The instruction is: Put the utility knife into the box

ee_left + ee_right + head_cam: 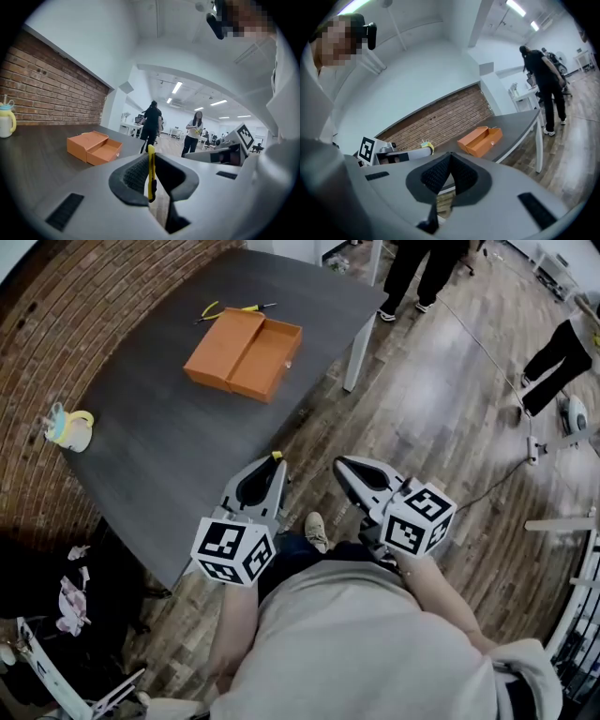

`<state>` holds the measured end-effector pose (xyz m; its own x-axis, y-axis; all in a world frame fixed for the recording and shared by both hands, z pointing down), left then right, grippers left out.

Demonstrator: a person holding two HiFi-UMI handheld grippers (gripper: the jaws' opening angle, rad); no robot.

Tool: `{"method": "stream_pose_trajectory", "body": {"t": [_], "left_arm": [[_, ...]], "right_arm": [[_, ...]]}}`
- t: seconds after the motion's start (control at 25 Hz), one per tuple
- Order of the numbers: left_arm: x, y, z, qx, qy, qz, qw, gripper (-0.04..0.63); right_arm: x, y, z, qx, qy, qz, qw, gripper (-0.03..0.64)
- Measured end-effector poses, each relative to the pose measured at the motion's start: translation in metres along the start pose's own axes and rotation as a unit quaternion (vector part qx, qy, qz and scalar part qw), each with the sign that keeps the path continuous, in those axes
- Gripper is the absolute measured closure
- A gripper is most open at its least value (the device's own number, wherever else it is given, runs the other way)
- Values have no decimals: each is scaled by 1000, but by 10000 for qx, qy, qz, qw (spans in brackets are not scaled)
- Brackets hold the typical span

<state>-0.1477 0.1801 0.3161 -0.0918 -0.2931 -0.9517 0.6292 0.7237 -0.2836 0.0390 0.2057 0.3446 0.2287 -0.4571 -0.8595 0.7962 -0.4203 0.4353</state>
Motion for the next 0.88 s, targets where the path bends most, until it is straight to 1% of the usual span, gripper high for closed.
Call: {"method": "stream_pose_trajectory", "body": {"t": [0.12, 0.32, 0.52, 0.64, 0.76, 0.88], "left_arm": [[8, -24, 7, 25, 6, 5, 10000, 540], [11, -55, 15, 34, -120, -101, 9999, 540], [11, -69, 26, -18, -121, -257, 9996, 540], [14, -77, 33, -29, -69, -304, 9995, 540], [18, -87, 38, 48, -38, -347, 9994, 540], [20, -99, 42, 215, -13, -386, 9990, 540]], "right_arm": [[8, -1, 28, 53, -93, -61, 9999, 611], [14, 3, 53, 25, -59, 48, 10000, 611], [18, 15, 58, -190, -137, 97, 9997, 611], [26, 22, 65, -240, -152, 83, 9996, 611], [32, 26, 77, -176, -215, 75, 9996, 611], [38, 32, 94, -38, -283, 89, 9996, 611]]}}
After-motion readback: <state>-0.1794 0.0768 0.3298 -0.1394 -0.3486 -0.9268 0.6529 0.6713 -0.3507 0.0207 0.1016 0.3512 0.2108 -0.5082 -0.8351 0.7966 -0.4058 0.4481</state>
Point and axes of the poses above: the fingertips, and each gripper's own axes: z forward along the fingers, y to its right, x out of its top, the point moved 7 cm from there along -z, backward along the fingers, and after that the axes turned 9 degrees about -x, right-handed, at the moved point
